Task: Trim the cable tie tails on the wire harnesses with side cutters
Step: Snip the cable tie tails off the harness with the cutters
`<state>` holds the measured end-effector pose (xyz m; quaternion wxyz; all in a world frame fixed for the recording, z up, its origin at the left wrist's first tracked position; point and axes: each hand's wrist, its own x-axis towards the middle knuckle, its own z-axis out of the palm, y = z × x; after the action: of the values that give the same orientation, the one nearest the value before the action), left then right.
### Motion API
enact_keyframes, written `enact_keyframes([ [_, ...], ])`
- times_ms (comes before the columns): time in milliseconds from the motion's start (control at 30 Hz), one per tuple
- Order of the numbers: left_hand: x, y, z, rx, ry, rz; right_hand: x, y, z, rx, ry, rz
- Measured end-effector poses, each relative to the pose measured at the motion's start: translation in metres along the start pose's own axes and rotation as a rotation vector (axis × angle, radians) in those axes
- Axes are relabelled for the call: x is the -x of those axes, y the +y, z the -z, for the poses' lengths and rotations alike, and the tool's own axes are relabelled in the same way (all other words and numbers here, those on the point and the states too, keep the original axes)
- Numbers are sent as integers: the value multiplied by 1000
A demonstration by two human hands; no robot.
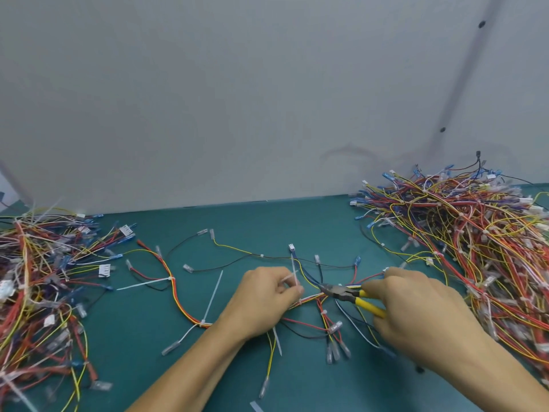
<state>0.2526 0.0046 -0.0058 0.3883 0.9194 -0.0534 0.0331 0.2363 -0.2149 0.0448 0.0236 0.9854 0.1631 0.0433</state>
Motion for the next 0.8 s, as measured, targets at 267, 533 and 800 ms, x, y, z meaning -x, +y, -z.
enact_keyframes([
  [267,-4,-5,8,147,-44,95,-29,-7,-3,41,-86,151],
  [533,-3,-4,8,138,-65,89,-41,-5,-8,58,-91,235],
  [800,-3,-3,10,145,-79,86,-44,3,-7,0,-148,279],
])
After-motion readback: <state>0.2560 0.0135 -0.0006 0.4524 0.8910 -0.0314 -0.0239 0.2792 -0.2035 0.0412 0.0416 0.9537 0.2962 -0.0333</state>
